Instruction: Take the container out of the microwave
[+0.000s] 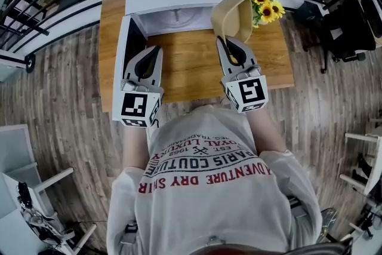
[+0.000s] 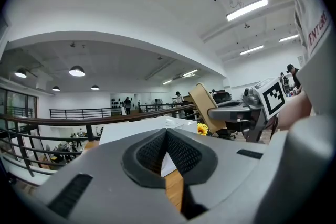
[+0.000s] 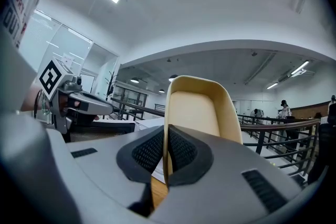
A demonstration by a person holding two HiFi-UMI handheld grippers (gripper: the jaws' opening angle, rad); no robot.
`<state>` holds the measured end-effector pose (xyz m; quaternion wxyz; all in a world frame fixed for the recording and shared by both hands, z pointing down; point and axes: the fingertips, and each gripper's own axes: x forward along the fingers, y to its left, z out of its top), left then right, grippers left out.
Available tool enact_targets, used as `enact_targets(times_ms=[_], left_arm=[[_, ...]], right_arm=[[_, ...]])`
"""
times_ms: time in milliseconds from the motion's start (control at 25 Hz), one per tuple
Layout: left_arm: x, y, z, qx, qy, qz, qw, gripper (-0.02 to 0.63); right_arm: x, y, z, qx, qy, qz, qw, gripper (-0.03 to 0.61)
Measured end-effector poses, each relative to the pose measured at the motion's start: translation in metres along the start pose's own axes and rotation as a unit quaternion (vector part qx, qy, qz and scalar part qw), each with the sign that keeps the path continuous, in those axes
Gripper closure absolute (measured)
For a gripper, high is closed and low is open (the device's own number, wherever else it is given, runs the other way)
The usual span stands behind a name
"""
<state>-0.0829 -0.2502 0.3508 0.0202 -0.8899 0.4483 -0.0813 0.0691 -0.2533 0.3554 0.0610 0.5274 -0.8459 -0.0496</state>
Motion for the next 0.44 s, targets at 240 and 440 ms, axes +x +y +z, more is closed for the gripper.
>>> enact_targets(times_ms=[240,440], left_arm=[[0.009,-0.003,0.012,0.008,-0.008,0.005,0.9999,0.6],[0.022,-0.001,0.012,0.009,-0.003,0.013,0.9999,0.6]], right_arm=[[0.004,-0.007,0.003,0.007,-0.013,0.015,1.0,0.548],[0.009,-0.02,0.0,0.015,-0.011,0.016,1.0,0.548]])
